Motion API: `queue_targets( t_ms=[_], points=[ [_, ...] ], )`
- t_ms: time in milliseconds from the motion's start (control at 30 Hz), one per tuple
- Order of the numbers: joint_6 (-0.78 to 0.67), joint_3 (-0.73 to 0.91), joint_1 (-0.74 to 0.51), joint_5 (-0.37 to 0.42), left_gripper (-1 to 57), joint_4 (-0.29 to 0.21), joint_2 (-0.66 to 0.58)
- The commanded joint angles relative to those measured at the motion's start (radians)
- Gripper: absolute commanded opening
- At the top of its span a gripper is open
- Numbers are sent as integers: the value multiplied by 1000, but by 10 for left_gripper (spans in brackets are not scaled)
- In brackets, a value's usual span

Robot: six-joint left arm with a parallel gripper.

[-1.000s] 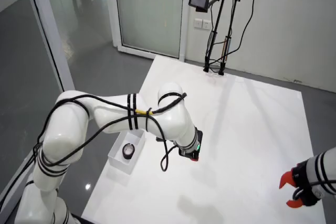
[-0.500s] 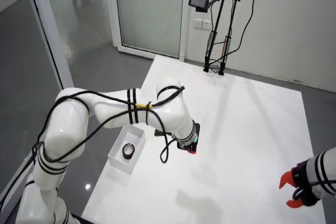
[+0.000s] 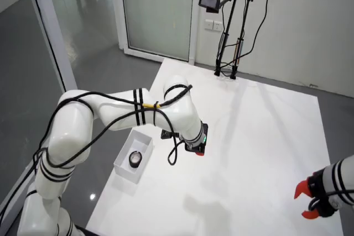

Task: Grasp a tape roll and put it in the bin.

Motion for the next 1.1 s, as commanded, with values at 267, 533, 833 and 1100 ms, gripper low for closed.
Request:
queue_targets(
  t_ms=[267, 533, 833, 1100],
  points=[
    [0, 115, -92, 0, 0, 0, -76],
    [0, 179, -89, 0, 0, 0, -121],
    [0, 188, -35, 0, 0, 0, -128],
    [0, 188, 8, 0, 0, 0, -130]
  ],
)
